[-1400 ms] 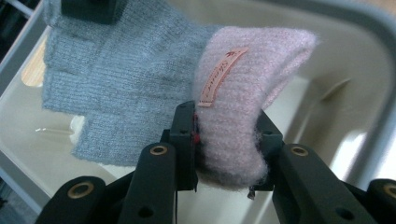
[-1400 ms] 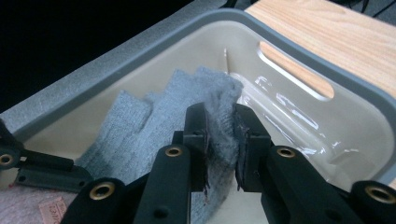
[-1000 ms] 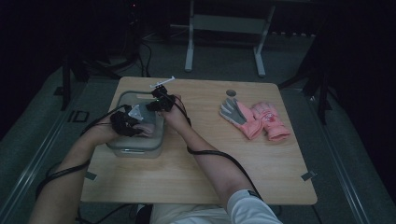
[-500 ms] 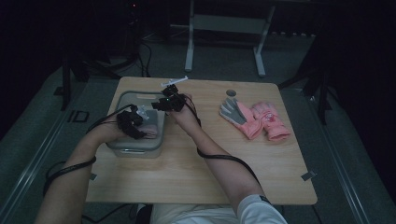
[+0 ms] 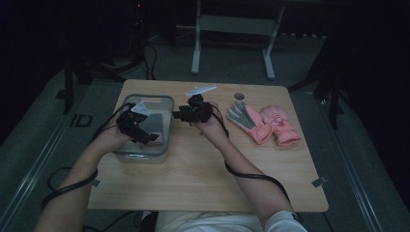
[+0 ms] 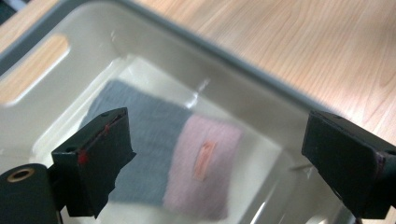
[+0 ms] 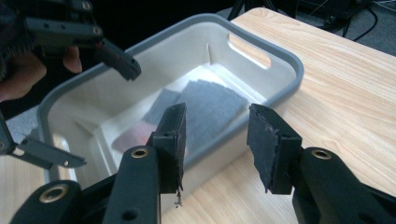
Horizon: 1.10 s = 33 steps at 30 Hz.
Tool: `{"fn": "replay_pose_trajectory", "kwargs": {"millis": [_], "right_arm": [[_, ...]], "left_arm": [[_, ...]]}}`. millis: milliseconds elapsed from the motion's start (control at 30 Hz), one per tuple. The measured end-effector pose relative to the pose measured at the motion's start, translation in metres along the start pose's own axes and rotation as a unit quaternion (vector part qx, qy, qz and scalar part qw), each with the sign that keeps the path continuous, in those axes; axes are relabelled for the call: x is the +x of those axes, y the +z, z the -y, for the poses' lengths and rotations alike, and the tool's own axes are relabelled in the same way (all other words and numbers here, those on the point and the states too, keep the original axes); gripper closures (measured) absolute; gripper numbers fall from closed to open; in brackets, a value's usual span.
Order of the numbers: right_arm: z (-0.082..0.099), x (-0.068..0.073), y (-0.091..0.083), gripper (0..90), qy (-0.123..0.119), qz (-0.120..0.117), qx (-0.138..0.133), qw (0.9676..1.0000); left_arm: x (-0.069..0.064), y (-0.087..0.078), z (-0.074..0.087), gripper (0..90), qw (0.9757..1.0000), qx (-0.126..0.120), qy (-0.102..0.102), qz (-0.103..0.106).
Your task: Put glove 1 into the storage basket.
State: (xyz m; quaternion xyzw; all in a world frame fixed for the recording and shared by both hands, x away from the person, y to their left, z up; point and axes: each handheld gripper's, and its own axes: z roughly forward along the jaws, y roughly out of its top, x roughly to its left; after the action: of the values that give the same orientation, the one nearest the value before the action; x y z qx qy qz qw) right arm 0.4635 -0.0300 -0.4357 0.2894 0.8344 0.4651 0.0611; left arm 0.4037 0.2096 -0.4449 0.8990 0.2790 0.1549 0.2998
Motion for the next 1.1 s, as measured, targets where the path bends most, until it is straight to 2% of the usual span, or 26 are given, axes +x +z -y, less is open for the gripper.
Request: {"fn": "replay_pose_trajectory", "kwargs": {"millis": [67, 133, 300, 533, 700, 867, 933, 1067, 1100], "right_arm": [[0.002, 0.000, -0.003, 57.9, -0.004, 0.001, 0.002, 1.0000], [0.008, -0.002, -0.013, 58.6, -0.006, 0.002, 0.004, 1.0000], [0.019, -0.007, -0.027, 60.0, -0.012, 0.000, 0.003, 0.9999], [0.031, -0.015, -0.049, 61.3, -0.027, 0.007, 0.001, 0.9996], [0.042, -0.021, -0.063, 63.7, -0.032, 0.017, 0.001, 0.9993], [0.054, -0.025, -0.072, 64.8, -0.037, 0.026, 0.006, 0.9990], [0.059, -0.027, -0.076, 64.9, -0.040, 0.027, 0.006, 0.9988], [0.064, -0.033, -0.082, 66.0, -0.037, 0.034, 0.006, 0.9987], [0.065, -0.035, -0.084, 66.4, -0.037, 0.035, 0.006, 0.9987]], "left_arm": [[-0.004, 0.000, -0.002, 8.1, 1.0000, -0.005, 0.005, 0.001], [-0.014, 0.001, -0.010, 8.1, 0.9997, -0.017, 0.014, 0.007], [-0.031, 0.004, -0.022, 8.1, 0.9987, -0.041, 0.014, 0.027], [-0.052, 0.011, -0.038, 8.1, 0.9959, -0.066, 0.015, 0.061], [-0.064, 0.018, -0.045, 8.1, 0.9954, -0.067, 0.030, 0.062], [-0.080, 0.025, -0.052, 8.1, 0.9934, -0.072, 0.039, 0.081], [-0.085, 0.028, -0.055, 8.1, 0.9928, -0.069, 0.050, 0.084], [-0.090, 0.030, -0.057, 8.1, 0.9918, -0.074, 0.049, 0.092], [-0.093, 0.032, -0.058, 8.1, 0.9908, -0.083, 0.044, 0.097]]}}
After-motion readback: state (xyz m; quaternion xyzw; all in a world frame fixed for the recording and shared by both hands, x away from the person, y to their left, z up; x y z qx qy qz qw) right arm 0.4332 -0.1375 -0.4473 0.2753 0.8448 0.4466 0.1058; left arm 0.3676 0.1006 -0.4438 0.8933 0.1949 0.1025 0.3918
